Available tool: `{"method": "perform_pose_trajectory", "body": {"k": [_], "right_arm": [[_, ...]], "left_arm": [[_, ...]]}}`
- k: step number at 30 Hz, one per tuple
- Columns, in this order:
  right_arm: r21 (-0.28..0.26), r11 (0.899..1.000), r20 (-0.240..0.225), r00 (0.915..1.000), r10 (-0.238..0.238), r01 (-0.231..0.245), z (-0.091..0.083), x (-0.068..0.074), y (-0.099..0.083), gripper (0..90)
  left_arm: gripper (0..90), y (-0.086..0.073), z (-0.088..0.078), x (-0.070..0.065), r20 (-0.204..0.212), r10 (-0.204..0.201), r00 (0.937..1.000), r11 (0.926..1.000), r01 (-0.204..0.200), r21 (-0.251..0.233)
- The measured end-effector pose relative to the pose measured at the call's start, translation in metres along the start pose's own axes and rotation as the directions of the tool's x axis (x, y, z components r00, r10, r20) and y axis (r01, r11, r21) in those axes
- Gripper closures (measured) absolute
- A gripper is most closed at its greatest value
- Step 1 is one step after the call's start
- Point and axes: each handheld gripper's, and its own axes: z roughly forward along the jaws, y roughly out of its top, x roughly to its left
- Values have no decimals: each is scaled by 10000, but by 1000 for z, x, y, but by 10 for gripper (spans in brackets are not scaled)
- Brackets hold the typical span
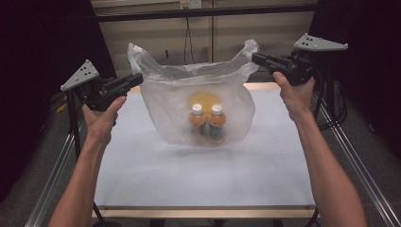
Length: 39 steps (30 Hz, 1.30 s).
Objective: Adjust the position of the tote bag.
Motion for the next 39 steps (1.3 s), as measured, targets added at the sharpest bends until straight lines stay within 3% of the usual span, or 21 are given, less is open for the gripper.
{"method": "perform_pose_trajectory", "body": {"k": [7, 10, 13, 14, 16, 17, 18, 22, 26, 30, 35, 39], "right_arm": [[-7, 10000, -167, 9999, 1, -1, -4, 3, -1, 900], [211, 9998, -300, 9995, -54, 61, -4, 8, -8, 900], [205, 9998, -304, 9995, -33, 40, -5, 8, -12, 870], [150, 9999, -210, 9998, 48, -45, -5, 7, -13, 785], [150, 9996, -314, 9992, 230, -225, -5, 5, -14, 735], [76, 9998, -285, 9994, 185, -183, -8, 6, -13, 612], [-6, 9998, -277, 9994, 217, -217, -10, 8, -12, 574], [-123, 9999, -308, 9995, 100, -104, -16, 13, -11, 492], [-243, 9997, -647, 9979, 49, -65, -24, 25, -9, 447], [-572, 9983, -901, 9959, -120, 68, -30, 38, 0, 379], [-817, 9966, -1152, 9932, -150, 56, -41, 55, 1, 273], [-213, 9996, -1366, 9905, -189, 161, -45, 75, -19, 179]], "left_arm": [[900, -3, -1, -4, 72, 103, 9999, 9999, -103, 97], [900, -8, 1, -4, 323, 121, 9994, 9994, -131, 328], [870, -11, 3, -3, 228, 4, 9997, 9997, -10, 255], [870, -12, 3, -3, 191, -64, 9998, 9997, 59, 256], [752, -14, 2, -3, 161, -155, 9998, 9998, 153, 133], [672, -14, 0, -3, 48, -144, 9999, 9997, 143, 178], [605, -16, -4, -4, 70, -242, 9997, 9997, 241, 92], [508, -20, -13, -5, -84, -437, 9990, 9989, 436, -141], [385, -20, -27, -7, -121, -414, 9991, 9988, 411, -268], [349, -16, -39, -12, -170, -223, 9996, 9981, 212, -585], [315, -22, -42, -17, -409, -46, 9992, 9996, 35, -276], [287, -31, -37, -14, -500, -238, 9985, 9997, 234, -83]]}}
